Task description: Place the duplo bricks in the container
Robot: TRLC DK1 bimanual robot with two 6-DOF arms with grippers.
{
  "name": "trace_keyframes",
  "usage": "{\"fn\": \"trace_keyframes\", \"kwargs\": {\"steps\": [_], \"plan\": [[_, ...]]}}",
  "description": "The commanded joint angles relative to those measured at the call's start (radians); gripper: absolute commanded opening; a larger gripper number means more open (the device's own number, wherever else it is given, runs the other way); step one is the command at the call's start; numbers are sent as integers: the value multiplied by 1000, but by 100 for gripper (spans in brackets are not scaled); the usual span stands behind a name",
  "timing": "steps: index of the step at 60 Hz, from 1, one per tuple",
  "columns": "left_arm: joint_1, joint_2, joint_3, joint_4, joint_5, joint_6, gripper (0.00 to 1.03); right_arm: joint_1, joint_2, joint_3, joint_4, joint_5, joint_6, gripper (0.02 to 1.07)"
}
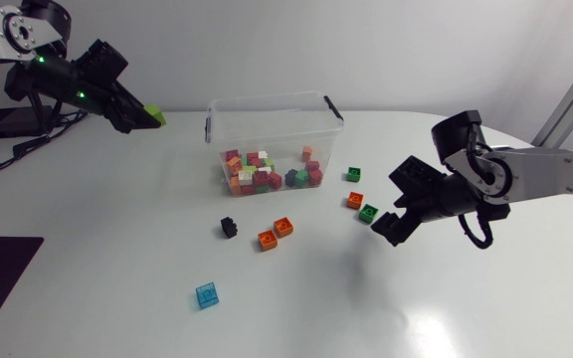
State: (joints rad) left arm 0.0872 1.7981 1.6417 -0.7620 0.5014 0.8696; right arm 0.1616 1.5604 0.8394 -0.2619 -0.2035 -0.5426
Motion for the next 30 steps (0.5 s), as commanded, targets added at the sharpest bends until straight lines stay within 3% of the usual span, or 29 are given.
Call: {"fn": "trace_keyframes", "kwargs": {"steps": [1,30], "plan": [[-26,-48,-26,-10,19,-47,41,-8,63,46,3,-10,-60,102],[-184,-45,61,10,22,-195,41,-62,308,225,-23,-77,-172,102]]}}
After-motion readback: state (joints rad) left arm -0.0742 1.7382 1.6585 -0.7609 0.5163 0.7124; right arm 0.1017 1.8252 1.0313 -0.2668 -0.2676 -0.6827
